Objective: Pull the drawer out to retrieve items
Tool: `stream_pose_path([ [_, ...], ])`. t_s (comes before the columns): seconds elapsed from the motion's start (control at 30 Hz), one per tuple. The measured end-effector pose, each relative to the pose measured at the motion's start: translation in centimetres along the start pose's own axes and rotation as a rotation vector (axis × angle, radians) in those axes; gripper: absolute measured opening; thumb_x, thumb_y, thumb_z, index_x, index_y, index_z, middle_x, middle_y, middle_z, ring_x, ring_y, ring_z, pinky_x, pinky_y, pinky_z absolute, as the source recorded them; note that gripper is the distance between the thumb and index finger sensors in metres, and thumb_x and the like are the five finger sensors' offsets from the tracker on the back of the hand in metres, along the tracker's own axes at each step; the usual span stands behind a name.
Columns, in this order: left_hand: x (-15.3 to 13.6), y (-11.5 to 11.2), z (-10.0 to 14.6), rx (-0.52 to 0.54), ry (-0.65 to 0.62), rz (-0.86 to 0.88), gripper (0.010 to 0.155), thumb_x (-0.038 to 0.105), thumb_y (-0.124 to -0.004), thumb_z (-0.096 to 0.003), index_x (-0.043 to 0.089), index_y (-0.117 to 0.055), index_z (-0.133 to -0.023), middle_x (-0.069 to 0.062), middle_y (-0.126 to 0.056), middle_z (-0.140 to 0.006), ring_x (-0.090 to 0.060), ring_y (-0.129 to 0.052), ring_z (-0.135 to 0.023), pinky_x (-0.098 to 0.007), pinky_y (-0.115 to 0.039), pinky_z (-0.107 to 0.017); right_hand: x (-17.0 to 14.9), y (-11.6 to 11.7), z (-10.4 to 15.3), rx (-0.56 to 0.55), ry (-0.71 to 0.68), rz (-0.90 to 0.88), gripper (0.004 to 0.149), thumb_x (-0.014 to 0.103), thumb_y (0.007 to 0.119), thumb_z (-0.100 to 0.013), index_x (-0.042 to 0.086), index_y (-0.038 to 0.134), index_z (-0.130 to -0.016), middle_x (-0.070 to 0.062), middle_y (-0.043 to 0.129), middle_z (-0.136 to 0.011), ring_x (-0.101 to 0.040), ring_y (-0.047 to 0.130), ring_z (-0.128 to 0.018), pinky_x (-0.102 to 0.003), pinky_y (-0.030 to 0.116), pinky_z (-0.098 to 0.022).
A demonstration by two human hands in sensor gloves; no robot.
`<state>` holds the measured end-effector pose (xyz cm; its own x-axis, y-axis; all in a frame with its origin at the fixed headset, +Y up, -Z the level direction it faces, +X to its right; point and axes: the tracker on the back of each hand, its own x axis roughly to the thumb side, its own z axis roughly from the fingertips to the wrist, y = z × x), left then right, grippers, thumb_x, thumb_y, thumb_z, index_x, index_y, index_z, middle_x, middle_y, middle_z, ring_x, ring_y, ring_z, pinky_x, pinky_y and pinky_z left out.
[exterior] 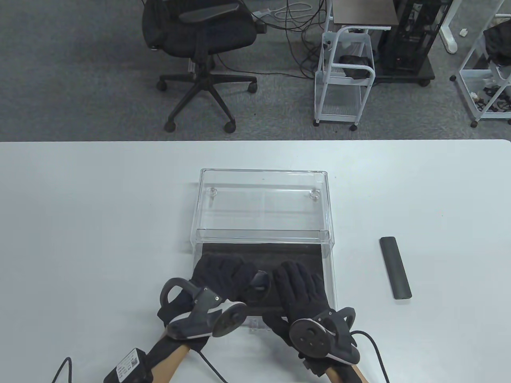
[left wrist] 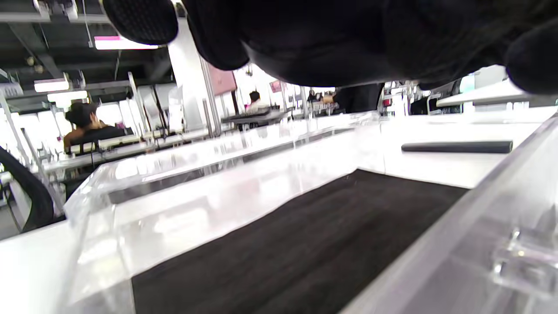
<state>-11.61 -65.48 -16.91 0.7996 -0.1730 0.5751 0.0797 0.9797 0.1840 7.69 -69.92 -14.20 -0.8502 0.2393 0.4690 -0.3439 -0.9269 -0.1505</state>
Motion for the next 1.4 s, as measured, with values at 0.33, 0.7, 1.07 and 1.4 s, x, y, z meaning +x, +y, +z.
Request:
stream_pose_path([
  [0.33,1.5,-1.8,1.5,0.144,-0.03,0.021,0.091,0.062,-0.08,-0.0435,0.025,-0.042,-0.117,-0.013,-0.06,-0.114,-0.036,-0.076,-0.099,-0.067,-0.061,-0.076,1.6,0.3,0.5,-0.127,-0.067,0.142,0.101,0.058,0.082,-0.043,0.01,0.032,-0.116,-0.016,0.049,-0.118,-0.043,0.061,-0.106,-0.069,0.056,-0.073],
  [0.7,2.6,-2.8,2.7,0.222,-0.043,-0.03,0.097,0.06,-0.078,-0.0416,0.016,-0.035,-0.116,-0.014,-0.062,-0.113,-0.034,-0.078,-0.097,-0.065,-0.062,-0.076,2.4,0.5,0.5,-0.154,-0.083,0.198,0.102,0.056,0.085,-0.041,0.008,0.034,-0.115,-0.015,0.055,-0.113,-0.04,0.067,-0.1,-0.067,0.058,-0.073],
  [1.07,2.2,-3.1,2.8,0.228,-0.037,0.016,0.093,0.058,-0.076,-0.0447,0.021,-0.03,-0.117,-0.012,-0.053,-0.119,-0.035,-0.071,-0.104,-0.067,-0.058,-0.077,2.7,0.1,0.5,-0.236,-0.104,0.284,0.1,0.061,0.087,-0.038,0.006,0.048,-0.111,-0.014,0.067,-0.105,-0.038,0.077,-0.09,-0.065,0.064,-0.071],
  [1.4,1.6,-2.8,3.0,0.226,-0.01,0.076,0.096,0.06,-0.072,-0.0464,0.021,-0.02,-0.117,-0.015,-0.039,-0.124,-0.04,-0.058,-0.111,-0.07,-0.052,-0.077,-3.7,-3.3,-0.1,-0.372,0.258,0.187,0.098,0.063,0.085,-0.04,0.004,0.05,-0.11,-0.017,0.068,-0.103,-0.041,0.078,-0.087,-0.066,0.064,-0.069],
])
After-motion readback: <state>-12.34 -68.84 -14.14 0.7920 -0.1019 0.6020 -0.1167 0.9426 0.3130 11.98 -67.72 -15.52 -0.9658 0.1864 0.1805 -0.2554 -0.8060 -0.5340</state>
